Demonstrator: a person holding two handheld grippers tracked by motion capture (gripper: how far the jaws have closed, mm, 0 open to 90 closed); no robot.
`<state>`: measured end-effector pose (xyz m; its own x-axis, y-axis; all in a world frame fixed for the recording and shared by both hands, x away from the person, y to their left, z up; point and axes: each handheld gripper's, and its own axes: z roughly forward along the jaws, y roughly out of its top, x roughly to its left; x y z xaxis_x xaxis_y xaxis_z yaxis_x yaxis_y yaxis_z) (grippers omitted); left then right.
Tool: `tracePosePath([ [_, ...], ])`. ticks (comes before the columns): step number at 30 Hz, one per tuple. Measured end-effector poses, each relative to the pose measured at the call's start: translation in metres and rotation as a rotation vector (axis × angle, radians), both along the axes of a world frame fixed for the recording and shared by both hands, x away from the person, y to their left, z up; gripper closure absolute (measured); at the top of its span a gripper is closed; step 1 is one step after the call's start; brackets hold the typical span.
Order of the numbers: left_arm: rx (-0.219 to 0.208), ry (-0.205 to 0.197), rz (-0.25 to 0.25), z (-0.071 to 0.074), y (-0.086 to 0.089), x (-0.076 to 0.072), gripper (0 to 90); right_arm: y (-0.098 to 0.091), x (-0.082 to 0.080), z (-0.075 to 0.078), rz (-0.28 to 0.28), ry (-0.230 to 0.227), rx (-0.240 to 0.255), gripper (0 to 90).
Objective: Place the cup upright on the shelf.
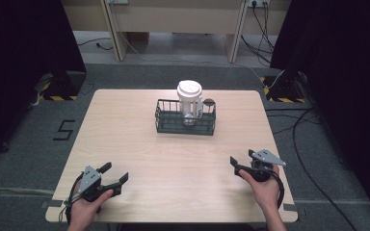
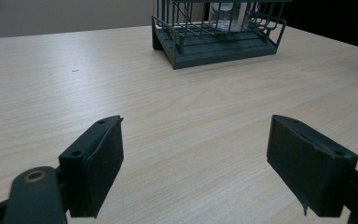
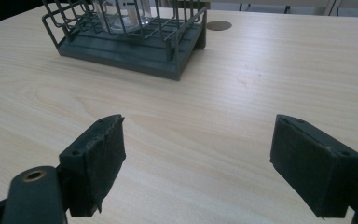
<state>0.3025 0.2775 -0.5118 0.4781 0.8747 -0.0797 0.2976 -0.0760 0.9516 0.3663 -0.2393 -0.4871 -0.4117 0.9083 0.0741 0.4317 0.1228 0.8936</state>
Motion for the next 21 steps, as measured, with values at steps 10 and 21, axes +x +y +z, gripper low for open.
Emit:
tracePosePath([
  [10,0.001,0.001,0.001,0.000,0.000,0.000,18.0,-0.008,-0.012,-0.014,-0.016,-0.013,0.003,19.2],
  [21,0.003,-0.001,0.000,0.000,0.000,0.001,18.1,-0.007,-0.015,-0.013,-0.020,-0.032,0.016,19.5],
])
